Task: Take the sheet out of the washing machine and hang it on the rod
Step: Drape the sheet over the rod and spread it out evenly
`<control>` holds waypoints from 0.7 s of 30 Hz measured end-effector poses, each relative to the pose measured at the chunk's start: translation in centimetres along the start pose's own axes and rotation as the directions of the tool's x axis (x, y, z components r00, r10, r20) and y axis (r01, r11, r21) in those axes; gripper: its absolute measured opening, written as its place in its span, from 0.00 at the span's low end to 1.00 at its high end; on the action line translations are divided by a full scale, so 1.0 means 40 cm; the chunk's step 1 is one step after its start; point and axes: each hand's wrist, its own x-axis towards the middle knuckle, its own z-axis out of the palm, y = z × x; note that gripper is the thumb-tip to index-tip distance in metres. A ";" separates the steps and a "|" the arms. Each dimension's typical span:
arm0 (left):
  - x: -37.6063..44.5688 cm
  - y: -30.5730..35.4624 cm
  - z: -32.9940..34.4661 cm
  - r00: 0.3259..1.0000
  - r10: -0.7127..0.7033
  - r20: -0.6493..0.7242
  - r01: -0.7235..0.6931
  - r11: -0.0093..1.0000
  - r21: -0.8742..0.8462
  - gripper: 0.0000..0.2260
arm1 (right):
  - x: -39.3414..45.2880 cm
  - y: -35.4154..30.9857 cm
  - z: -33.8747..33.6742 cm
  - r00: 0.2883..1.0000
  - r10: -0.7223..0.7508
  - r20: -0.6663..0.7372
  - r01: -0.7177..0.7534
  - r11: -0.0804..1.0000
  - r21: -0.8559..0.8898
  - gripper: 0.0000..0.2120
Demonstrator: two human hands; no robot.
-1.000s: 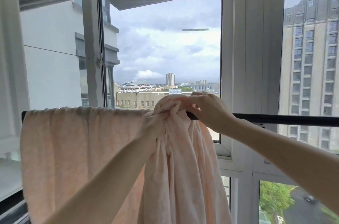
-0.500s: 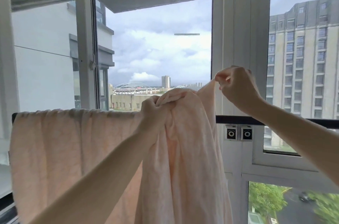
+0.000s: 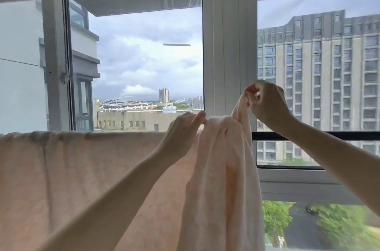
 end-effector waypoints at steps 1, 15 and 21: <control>0.005 -0.016 0.008 0.999 0.011 0.047 -0.012 0.999 0.036 0.17 | -0.005 0.013 -0.009 1.000 0.002 0.003 -0.002 1.000 -0.013 0.04; 0.035 -0.070 0.056 0.979 -0.043 -0.200 0.095 0.961 0.261 0.10 | 0.013 0.206 -0.184 0.976 0.211 0.051 -0.191 0.947 -0.256 0.08; 0.019 -0.043 0.077 1.000 0.008 0.001 -0.008 0.975 0.222 0.03 | -0.055 0.194 -0.142 0.881 0.138 0.452 -0.038 0.974 -0.222 0.11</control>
